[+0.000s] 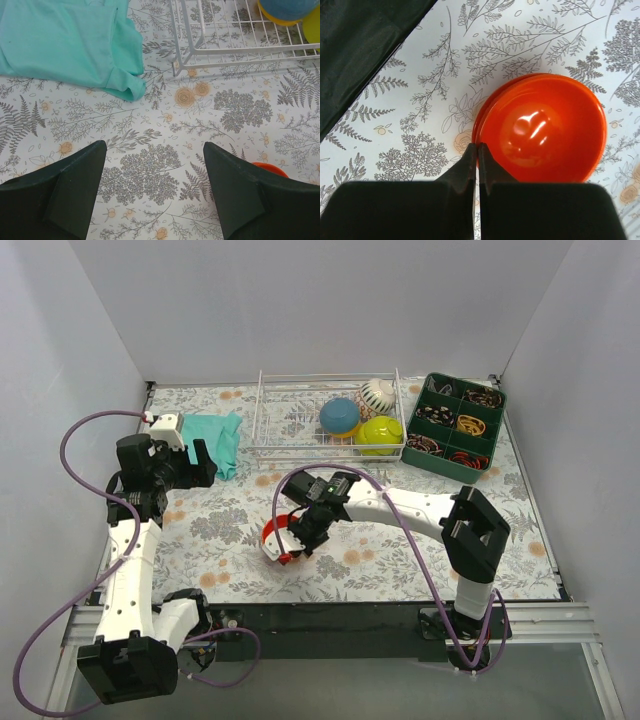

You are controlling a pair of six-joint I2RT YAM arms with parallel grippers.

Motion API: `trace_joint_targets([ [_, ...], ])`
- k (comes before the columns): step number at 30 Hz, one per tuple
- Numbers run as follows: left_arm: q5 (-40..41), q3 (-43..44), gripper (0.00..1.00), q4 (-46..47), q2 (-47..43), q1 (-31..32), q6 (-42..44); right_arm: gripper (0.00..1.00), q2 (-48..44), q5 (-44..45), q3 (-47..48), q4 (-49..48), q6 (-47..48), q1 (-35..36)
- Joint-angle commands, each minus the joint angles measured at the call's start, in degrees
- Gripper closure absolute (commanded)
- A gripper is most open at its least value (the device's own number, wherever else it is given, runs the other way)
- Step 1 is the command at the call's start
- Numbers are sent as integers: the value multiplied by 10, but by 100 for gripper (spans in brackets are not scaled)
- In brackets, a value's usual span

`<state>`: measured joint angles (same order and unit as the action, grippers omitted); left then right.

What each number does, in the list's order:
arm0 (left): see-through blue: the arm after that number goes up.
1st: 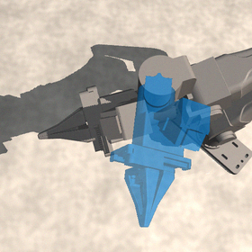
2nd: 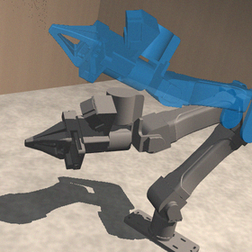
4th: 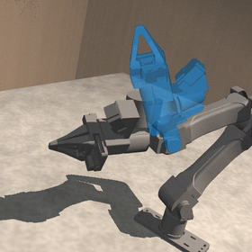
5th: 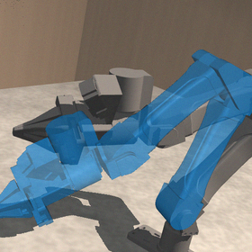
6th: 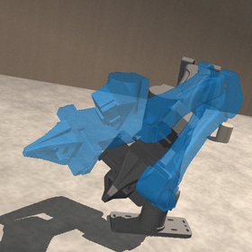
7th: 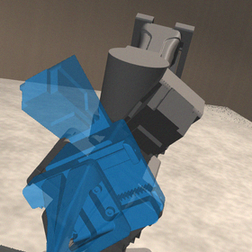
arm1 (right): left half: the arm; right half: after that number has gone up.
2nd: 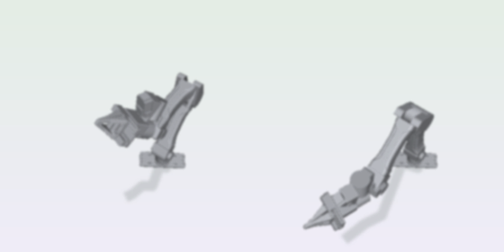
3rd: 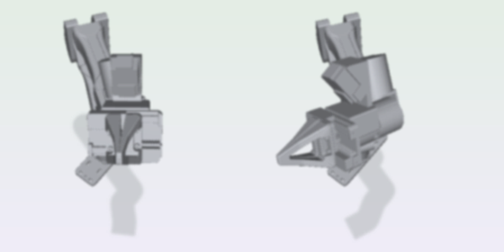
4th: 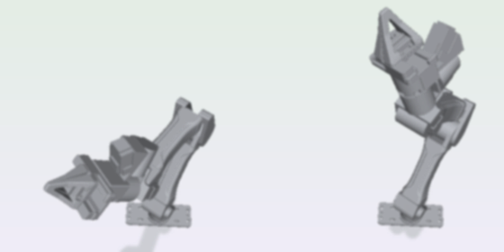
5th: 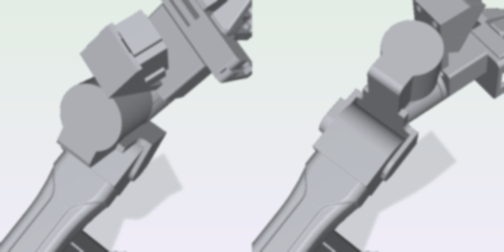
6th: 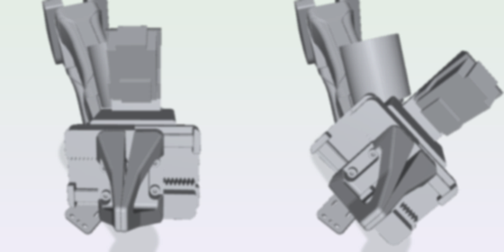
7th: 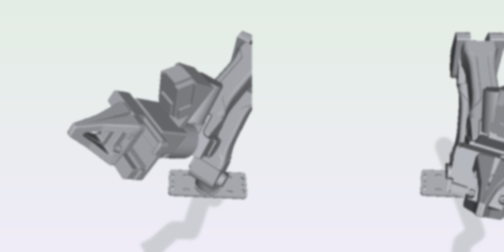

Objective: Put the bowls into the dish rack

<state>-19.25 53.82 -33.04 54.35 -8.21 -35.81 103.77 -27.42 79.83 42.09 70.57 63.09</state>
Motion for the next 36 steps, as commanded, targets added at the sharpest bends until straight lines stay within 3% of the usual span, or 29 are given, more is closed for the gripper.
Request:
trace_joint_targets([
  [1,-23,17,22,-6,-18,-4,-4,99,-37,4,65,1,-40,8],
  [6,-40,20,23,7,-20,-4,-13,99,-53,10,103,3,-82,12],
  [16,-56,21,25,8,-27,-4,-21,99,-62,34,79,2,-99,14],
  [18,-58,19,25,6,-30,-4,-22,87,-66,34,64,4,-100,16],
  [19,-61,18,24,4,-31,-5,-22,71,-67,35,60,5,-97,17],
  [22,-63,11,25,0,-35,-4,-22,57,-66,39,45,16,-87,19],
  [36,-51,-2,24,-6,-48,-4,-18,52,35,24,93,9,-114,19],
])
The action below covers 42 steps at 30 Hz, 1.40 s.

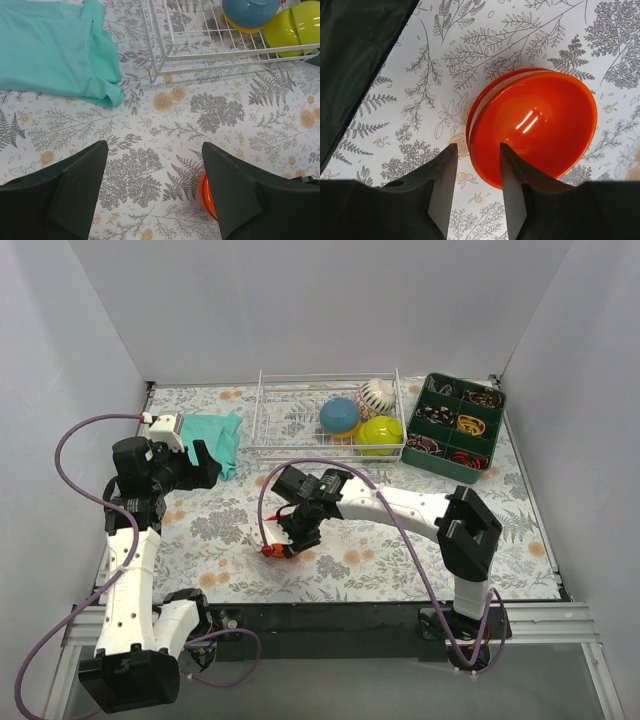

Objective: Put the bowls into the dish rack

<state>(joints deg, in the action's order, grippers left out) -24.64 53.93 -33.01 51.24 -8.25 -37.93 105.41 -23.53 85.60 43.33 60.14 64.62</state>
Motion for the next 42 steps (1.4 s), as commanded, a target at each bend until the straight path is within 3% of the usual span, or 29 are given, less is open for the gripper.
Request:
trace_joint_targets([
  [1,5,-3,24,-7,-17,-4,4,53,22,-15,40,-4,-13,3],
  [6,7,-7,24,-9,-18,-6,6,55,41,-21,52,-5,-20,3],
  [19,-7,0,24,6,-7,-6,-5,97,29,-52,60,28,-25,3],
  [27,-38,45,25,22,24,-5,2,99,-11,-32,147,48,-53,-12],
  [34,-67,114,28,71,97,1,15,99,2,-107,272,25,-202,-110],
  [37,-74,151,31,99,152,9,15,99,1,-145,287,-47,-307,-178],
  [39,-66,172,32,113,180,28,22,99,11,-174,297,-121,-418,-240],
  [42,-36,222,36,126,249,75,48,99,37,-220,315,-183,-508,-296],
])
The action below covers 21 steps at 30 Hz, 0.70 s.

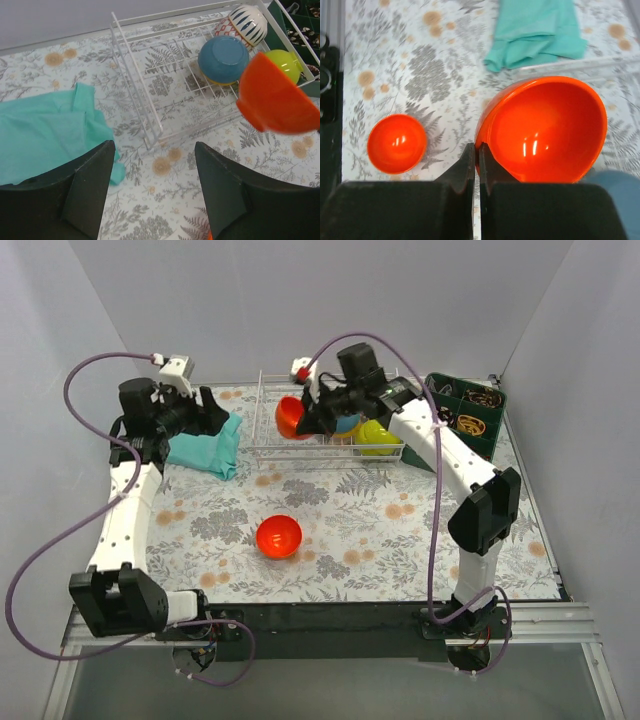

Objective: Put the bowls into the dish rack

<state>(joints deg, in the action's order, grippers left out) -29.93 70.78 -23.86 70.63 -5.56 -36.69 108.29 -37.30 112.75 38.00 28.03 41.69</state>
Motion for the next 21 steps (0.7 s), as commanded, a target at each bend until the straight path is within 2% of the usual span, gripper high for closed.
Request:
trace_joint_targets([
  [1,28,81,39,36,72,70,48,99,20,-105,44,-150,-210,-78],
  [4,36,116,48,35,136,122,95,99,48,-146,34,-232,-316,-117],
  [5,31,137,60,36,169,135,103,99,54,-153,30,-249,-338,-132],
  [7,9,160,76,32,206,139,102,99,80,-178,16,-308,-411,-147],
  [8,6,186,99,29,223,139,100,99,89,-185,10,-330,-431,-158],
  [11,8,231,100,13,279,139,94,99,124,-226,-20,-439,-538,-173],
  [13,21,245,100,9,303,144,97,99,154,-234,-17,-462,-568,-176],
  [14,25,250,100,8,311,147,99,99,163,-237,-17,-492,-613,-180],
  [17,37,267,100,-4,330,164,121,99,186,-237,-39,-576,-662,-183],
  [21,54,266,100,-18,344,194,146,99,205,-214,-51,-609,-732,-184],
])
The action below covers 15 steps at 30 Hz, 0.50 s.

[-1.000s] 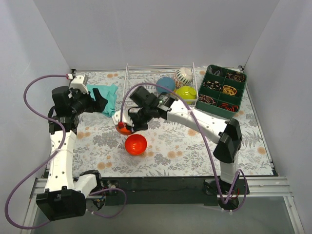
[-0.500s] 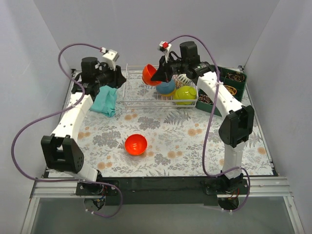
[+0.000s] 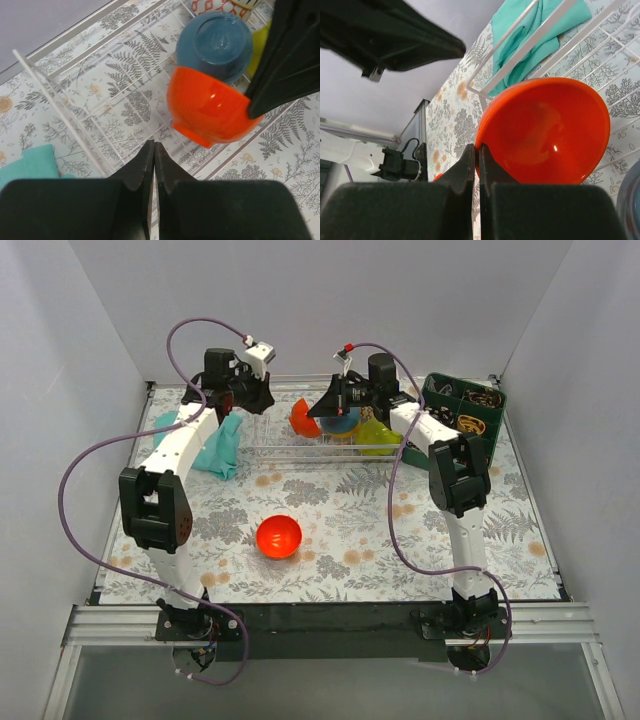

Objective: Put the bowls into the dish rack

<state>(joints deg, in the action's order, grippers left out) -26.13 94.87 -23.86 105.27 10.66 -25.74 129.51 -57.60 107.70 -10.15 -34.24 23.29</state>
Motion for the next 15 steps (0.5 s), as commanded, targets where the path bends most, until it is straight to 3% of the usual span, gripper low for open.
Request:
trace_joint_targets([
  [1,20,17,100,-22,-2,44,42,99,-8,5,-6,-137,-122,1],
  [7,36,-4,100,-23,4,76,40,99,-2,54,-45,-194,-216,11],
  [15,121,-40,100,-20,-14,77,57,99,46,98,8,-182,-260,42],
])
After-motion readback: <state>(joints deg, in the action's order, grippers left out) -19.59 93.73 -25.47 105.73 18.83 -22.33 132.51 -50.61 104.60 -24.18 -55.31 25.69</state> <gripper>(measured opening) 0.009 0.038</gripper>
